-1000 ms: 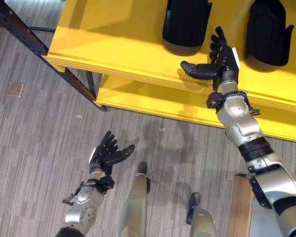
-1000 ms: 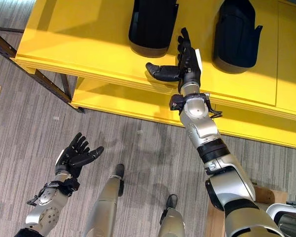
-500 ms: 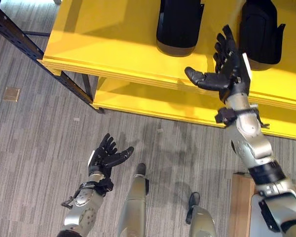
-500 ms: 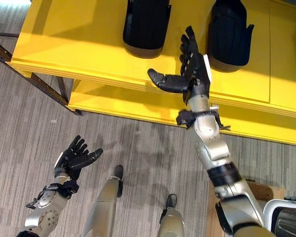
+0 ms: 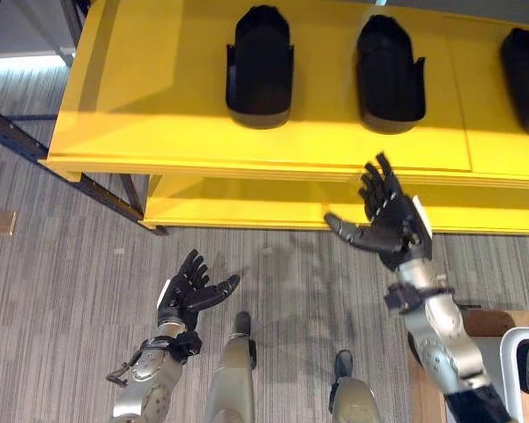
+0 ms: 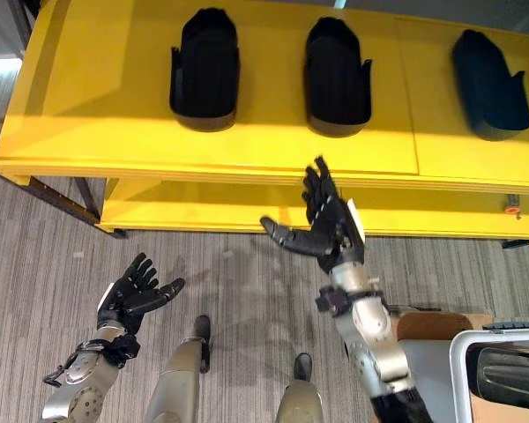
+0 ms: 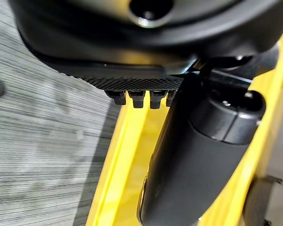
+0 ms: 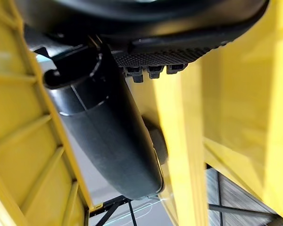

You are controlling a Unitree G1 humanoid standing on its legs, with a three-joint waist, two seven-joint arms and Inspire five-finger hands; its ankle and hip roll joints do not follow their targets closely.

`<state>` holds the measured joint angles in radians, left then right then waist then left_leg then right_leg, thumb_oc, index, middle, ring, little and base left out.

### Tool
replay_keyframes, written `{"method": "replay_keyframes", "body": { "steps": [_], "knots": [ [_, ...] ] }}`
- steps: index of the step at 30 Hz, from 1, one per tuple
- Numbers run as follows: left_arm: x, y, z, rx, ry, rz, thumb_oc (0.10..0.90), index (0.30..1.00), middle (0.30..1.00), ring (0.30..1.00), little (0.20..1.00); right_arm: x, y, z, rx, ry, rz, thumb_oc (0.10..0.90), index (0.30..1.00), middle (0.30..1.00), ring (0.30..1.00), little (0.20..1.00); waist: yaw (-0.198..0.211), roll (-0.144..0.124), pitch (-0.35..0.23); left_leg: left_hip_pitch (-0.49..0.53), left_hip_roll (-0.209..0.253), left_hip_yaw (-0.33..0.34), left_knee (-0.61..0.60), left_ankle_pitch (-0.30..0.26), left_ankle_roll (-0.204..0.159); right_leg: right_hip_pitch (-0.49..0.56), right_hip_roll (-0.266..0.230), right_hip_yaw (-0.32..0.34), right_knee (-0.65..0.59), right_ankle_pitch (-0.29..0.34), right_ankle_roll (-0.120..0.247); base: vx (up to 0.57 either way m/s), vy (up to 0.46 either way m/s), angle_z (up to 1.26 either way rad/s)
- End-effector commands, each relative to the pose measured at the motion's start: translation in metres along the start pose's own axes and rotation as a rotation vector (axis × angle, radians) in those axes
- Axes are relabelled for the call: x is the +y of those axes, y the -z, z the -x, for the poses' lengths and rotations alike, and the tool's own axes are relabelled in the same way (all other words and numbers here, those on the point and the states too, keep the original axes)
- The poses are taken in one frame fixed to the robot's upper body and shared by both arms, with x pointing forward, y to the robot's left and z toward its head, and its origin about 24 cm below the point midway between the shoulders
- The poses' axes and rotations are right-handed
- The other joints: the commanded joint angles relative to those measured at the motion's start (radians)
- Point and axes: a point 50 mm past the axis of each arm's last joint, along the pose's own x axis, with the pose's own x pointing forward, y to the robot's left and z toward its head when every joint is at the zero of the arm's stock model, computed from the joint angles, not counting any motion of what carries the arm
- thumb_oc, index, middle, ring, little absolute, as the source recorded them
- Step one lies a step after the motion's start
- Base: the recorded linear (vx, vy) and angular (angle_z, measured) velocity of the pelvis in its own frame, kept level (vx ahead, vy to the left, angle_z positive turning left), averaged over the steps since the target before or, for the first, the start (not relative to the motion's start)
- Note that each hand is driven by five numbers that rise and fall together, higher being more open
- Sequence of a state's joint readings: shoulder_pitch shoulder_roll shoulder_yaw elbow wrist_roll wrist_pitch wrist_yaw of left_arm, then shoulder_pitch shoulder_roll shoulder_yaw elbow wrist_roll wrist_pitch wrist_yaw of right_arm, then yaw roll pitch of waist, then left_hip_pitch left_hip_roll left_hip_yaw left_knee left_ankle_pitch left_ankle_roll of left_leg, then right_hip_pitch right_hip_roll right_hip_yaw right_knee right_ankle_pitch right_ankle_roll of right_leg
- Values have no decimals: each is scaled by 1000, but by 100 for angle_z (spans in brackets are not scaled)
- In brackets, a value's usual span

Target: Move parts from the plastic box to the shelf.

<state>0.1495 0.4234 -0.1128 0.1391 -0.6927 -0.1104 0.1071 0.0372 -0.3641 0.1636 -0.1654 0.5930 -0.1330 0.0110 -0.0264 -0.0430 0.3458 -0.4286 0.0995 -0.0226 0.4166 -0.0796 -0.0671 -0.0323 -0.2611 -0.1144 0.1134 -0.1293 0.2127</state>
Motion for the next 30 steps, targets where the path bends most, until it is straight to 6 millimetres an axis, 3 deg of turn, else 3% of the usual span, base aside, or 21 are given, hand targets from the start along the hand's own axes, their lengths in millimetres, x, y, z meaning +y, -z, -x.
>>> {"method": "replay_keyframes", "body": {
  "steps": [1, 2, 4, 9, 12, 13, 14, 15, 16, 17, 18, 20, 24, 27, 30],
  "knots": [
    [0, -19, 4, -134, 30, -14, 900, 1000, 1000, 1000, 1000, 5, -26, 2, -149, -70, -6, 900, 1000, 1000, 1000, 1000, -12, 15, -149, 69, 156, 5, -210, 150, -43, -47, 83, 13, 75, -41, -91, -32, -54, -15],
    [0, -19, 4, -134, 30, -14, 900, 1000, 1000, 1000, 1000, 5, -26, 2, -149, -70, -6, 900, 1000, 1000, 1000, 1000, -11, 15, -149, 70, 156, 6, -210, 150, -43, -46, 83, 14, 75, -41, -91, -5, -59, -20],
    [1, -14, 5, -135, 3, 16, 900, 1000, 1000, 1000, 1000, -10, -7, 17, -75, 23, -34, 900, 1000, 1000, 1000, 1000, -28, 25, -148, 119, 197, 19, -272, 195, -55, -62, 122, 21, 132, -81, -118, -33, -96, -22],
    [2, -9, 7, -129, -29, 48, 900, 1000, 1000, 1000, 1000, -23, -1, 29, -37, 67, 3, 900, 1000, 1000, 1000, 1000, -36, 34, -143, 166, 236, 21, -335, 240, -57, -106, 172, 40, 228, -127, -154, -43, -125, -15],
    [3, -3, 11, -127, -49, 92, 900, 1000, 1000, 1000, 1000, -37, 6, 43, 15, 123, 76, 900, 1000, 1000, 1000, 1000, -36, 37, -137, 189, 264, 43, -391, 337, -60, -117, 217, 48, 234, -130, -184, -63, -199, -8],
    [3, -3, 11, -127, -49, 92, 900, 1000, 1000, 1000, 1000, -37, 6, 43, 15, 123, 76, 900, 1000, 1000, 1000, 1000, -36, 37, -136, 190, 264, 43, -391, 337, -60, -117, 217, 48, 234, -130, -184, -76, -179, 4],
    [-1, 0, 5, -111, -37, 81, 900, 1000, 1000, 1000, 1000, -46, 13, 46, 47, 186, 117, 900, 1000, 1000, 1000, 1000, -44, 36, -130, 174, 263, 100, -397, 384, -55, -100, 221, 28, 196, -106, -189, -84, -183, 27],
    [-2, 2, 4, -103, -24, 72, 900, 1000, 1000, 1000, 1000, -51, 17, 50, 70, 208, 133, 900, 1000, 1000, 1000, 1000, -54, 26, -127, 174, 241, 135, -384, 356, -44, -86, 209, 21, 166, -92, -189, -104, -248, 49],
    [0, 3, 7, -102, -21, 71, 900, 1000, 1000, 1000, 1000, -52, 21, 53, 97, 207, 130, 900, 1000, 1000, 1000, 1000, -48, 16, -134, 182, 153, 78, -360, 281, -25, -70, 206, 42, 82, -45, -177, -48, -130, 53],
    [-1, 3, 7, -102, -21, 71, 900, 1000, 1000, 1000, 1000, -52, 21, 53, 97, 207, 130, 900, 1000, 1000, 1000, 1000, -47, 19, -136, 179, 155, 77, -360, 282, -25, -72, 208, 42, 78, -41, -177, -4, -94, 28],
    [0, 3, 9, -106, -28, 78, 900, 1000, 1000, 1000, 1000, -52, 23, 51, 104, 204, 131, 900, 1000, 1000, 1000, 1000, -32, 6, -143, 178, 62, -7, -319, 207, -10, -61, 201, 71, 27, -13, -171, 29, -43, -8],
    [-3, 6, 12, -102, -25, 96, 900, 1000, 1000, 1000, 1000, -50, 23, 47, 97, 188, 128, 900, 1000, 1000, 1000, 1000, -17, -1, -160, 168, -54, -85, -288, 138, 7, -47, 204, 104, -50, 34, -162, 64, -43, -46],
    [-6, 9, 14, -97, -18, 113, 900, 1000, 1000, 1000, 1000, -48, 26, 43, 101, 177, 121, 900, 1000, 1000, 1000, 1000, -12, 1, -189, 177, -163, -146, -276, 82, 44, -50, 224, 164, -109, 80, -156, 78, 47, -52],
    [-6, 10, 15, -96, -22, 130, 900, 1000, 1000, 1000, 1000, -46, 26, 40, 96, 165, 116, 900, 1000, 1000, 1000, 1000, -8, 1, -188, 177, -173, -163, -276, 65, 57, -62, 238, 197, -108, 87, -155, 41, 103, -89],
    [-14, 7, 8, -112, 5, 141, 900, 1000, 1000, 1000, 1000, -46, 27, 37, 91, 186, 110, 900, 1000, 1000, 1000, 1000, -19, 7, -192, 191, -159, -111, -318, 78, 69, -75, 227, 221, -135, 120, -142, 32, 198, -87]
  ]
}}
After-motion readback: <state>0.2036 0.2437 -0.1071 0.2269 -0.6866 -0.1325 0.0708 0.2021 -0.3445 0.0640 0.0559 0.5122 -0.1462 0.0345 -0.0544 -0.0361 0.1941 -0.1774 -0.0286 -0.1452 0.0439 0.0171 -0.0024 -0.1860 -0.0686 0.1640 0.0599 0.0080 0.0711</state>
